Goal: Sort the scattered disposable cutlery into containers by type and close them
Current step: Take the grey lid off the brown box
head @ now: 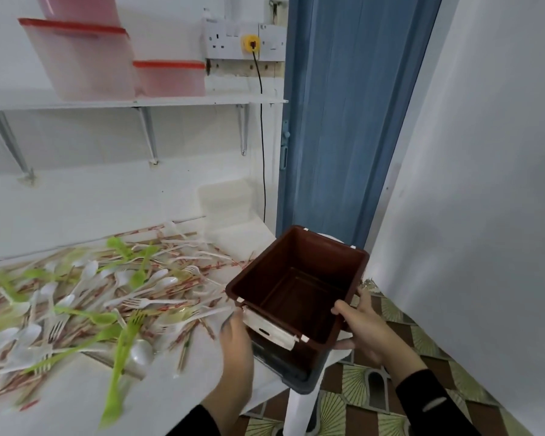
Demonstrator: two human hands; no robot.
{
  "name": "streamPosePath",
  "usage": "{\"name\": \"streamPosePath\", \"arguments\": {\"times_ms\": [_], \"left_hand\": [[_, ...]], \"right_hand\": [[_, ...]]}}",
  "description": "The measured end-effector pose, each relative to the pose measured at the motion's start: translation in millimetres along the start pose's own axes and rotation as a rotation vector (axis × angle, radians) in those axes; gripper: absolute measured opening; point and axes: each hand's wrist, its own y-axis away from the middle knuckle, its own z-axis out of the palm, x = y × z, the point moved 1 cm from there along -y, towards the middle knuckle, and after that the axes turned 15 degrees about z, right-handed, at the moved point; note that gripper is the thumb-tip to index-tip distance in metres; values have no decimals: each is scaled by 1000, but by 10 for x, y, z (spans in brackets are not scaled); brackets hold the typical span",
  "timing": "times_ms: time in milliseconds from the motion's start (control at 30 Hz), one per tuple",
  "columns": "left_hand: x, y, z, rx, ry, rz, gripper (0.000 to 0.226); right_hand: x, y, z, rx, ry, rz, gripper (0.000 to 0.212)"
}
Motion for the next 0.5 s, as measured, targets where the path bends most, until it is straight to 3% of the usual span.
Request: {"name": "streamPosePath", "arguments": {"times_ms": [167,300,433,500], "left_hand": [[419,-196,-142,-79,-33,76,46],[450,-286,-247,-197,-109,141,21],[436,-319,-403,-287,-139,160,19],[448,-382,-472,-351,-133,148,21]], "right_hand": [[44,25,55,15,15,-15,72],[53,7,126,82,-43,-3,60],[82,-7,241,236,15,-67,48],[98,23,321,328,25,-116,52]]}}
